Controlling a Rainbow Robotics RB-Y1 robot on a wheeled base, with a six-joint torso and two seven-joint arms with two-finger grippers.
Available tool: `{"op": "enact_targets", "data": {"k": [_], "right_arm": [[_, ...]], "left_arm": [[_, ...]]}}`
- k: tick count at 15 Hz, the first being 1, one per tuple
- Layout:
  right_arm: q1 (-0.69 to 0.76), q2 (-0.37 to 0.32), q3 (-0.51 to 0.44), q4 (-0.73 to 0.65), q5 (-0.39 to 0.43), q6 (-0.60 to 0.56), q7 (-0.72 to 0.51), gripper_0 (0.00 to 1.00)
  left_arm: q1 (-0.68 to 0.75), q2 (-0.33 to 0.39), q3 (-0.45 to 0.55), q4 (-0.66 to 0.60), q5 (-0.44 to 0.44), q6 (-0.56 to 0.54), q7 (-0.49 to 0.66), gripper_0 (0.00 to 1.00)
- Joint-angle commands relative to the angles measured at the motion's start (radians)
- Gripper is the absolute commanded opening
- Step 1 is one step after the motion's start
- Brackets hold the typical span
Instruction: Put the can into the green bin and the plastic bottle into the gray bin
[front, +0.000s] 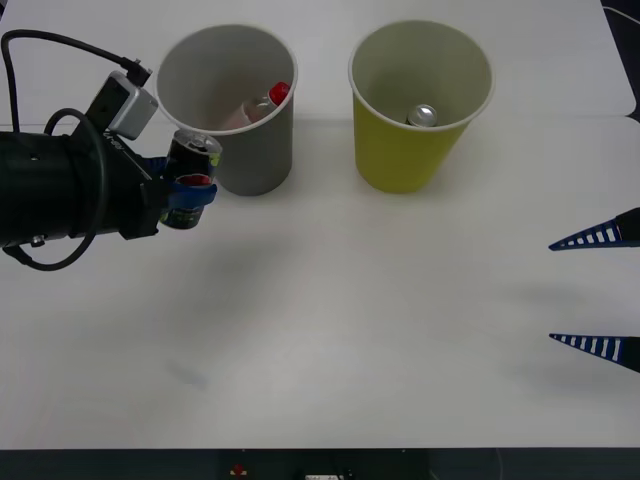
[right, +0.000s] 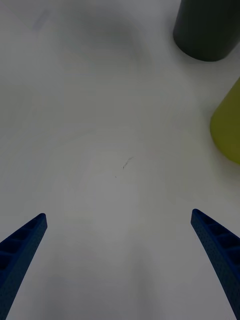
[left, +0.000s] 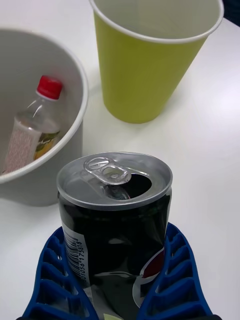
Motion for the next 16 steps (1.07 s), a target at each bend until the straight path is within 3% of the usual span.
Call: {"op": "enact_targets", "data": {"k": [1, 2, 5, 9, 16], "right_arm": [[0.0, 0.0, 0.0, 0.0, 0.0, 0.0, 0.0, 1.0], [0.0, 0.0, 0.0, 0.0, 0.0, 0.0, 0.0, 1.0], [0.0, 0.0, 0.0, 0.0, 0.0, 0.0, 0.0, 1.0], [0.0, 0.0, 0.0, 0.0, 0.0, 0.0, 0.0, 1.0], [0.0, 0.0, 0.0, 0.0, 0.0, 0.0, 0.0, 1.0]], "left_arm": [[-0.125, -0.022, -0.062, 0.091, 0.005, -0.029, 0.0, 0.0], [-0.18, -0.048, -0.065, 0.123, 0.0, -0.078, 0.001, 0.0], [-0.32, -0.116, -0.073, 0.186, -0.046, -0.092, 0.0, 0.0], [-0.423, -0.117, -0.189, 0.209, -0.099, -0.092, 0.109, 0.0], [-0.659, -0.143, -0.285, 0.453, -0.102, -0.092, 0.109, 0.0]]}}
